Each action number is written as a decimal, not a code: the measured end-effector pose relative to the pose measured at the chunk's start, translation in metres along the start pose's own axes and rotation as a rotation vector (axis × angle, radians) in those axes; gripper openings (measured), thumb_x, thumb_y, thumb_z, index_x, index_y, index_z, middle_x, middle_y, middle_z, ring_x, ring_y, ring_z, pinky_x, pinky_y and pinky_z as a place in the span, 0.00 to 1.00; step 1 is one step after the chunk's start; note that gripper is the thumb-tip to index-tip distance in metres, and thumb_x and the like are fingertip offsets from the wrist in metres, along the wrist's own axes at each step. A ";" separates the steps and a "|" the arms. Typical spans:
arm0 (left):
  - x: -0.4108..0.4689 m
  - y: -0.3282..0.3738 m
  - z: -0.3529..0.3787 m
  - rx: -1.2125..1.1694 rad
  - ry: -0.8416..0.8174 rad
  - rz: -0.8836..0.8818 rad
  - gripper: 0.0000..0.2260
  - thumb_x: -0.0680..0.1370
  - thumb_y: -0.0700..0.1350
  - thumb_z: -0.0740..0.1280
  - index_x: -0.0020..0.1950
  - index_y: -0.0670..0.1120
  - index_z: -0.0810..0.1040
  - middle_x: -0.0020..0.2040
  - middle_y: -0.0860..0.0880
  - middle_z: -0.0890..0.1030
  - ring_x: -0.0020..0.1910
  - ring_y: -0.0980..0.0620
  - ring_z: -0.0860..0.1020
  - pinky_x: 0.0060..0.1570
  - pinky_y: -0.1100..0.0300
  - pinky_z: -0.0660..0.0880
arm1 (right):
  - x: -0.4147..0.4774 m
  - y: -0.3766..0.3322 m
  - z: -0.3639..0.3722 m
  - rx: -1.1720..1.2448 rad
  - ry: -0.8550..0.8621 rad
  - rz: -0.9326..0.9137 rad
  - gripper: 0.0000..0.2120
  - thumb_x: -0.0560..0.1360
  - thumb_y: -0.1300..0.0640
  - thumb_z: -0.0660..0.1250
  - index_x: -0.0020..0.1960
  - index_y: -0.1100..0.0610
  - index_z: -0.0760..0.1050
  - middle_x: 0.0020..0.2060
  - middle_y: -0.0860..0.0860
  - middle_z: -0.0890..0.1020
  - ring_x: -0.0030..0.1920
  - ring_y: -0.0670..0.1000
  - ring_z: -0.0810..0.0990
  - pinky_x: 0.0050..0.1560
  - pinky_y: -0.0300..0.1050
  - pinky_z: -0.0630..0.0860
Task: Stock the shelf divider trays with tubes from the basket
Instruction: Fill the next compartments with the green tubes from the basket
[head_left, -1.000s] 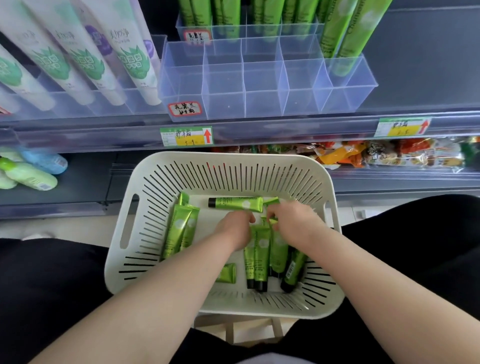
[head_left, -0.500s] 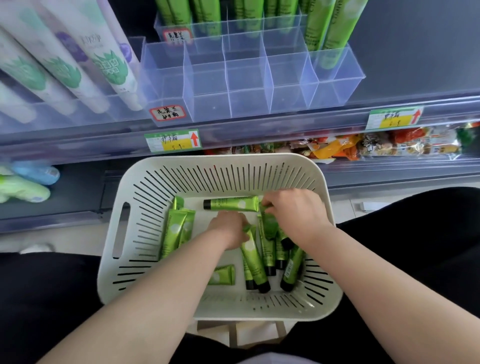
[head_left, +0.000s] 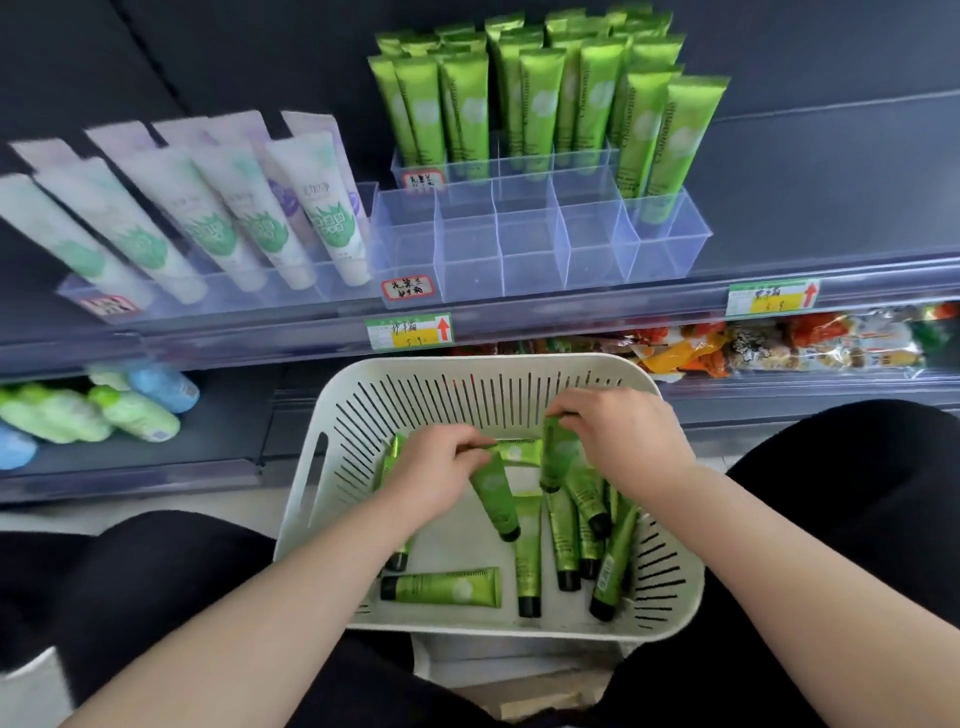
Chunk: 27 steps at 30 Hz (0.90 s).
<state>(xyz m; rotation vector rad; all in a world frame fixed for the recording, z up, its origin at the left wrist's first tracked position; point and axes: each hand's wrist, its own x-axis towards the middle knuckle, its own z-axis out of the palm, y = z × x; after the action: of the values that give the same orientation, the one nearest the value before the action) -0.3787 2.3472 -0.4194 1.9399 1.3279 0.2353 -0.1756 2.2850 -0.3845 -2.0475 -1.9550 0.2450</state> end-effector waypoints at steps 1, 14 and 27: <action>0.000 0.008 -0.012 0.010 0.050 0.036 0.09 0.78 0.46 0.68 0.57 0.52 0.81 0.45 0.60 0.79 0.42 0.61 0.78 0.42 0.65 0.72 | 0.001 -0.002 -0.009 0.017 0.023 -0.006 0.10 0.77 0.57 0.63 0.52 0.46 0.80 0.46 0.45 0.83 0.46 0.51 0.80 0.37 0.43 0.71; 0.048 0.162 -0.131 -0.190 0.601 0.375 0.10 0.78 0.41 0.64 0.54 0.48 0.83 0.42 0.57 0.79 0.47 0.47 0.81 0.50 0.46 0.79 | 0.052 -0.015 -0.156 0.052 0.489 -0.007 0.11 0.79 0.57 0.60 0.56 0.47 0.80 0.48 0.47 0.82 0.54 0.52 0.77 0.43 0.47 0.74; 0.144 0.231 -0.128 -0.052 0.791 0.294 0.12 0.81 0.41 0.61 0.60 0.47 0.81 0.58 0.49 0.81 0.57 0.50 0.77 0.50 0.65 0.67 | 0.103 0.016 -0.185 0.068 0.614 0.029 0.12 0.80 0.57 0.60 0.56 0.46 0.79 0.46 0.44 0.80 0.50 0.51 0.75 0.41 0.47 0.74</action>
<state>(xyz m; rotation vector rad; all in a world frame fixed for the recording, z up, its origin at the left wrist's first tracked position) -0.2171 2.4933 -0.2122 2.0710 1.4609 1.2702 -0.0941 2.3687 -0.2078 -1.8188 -1.5137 -0.2798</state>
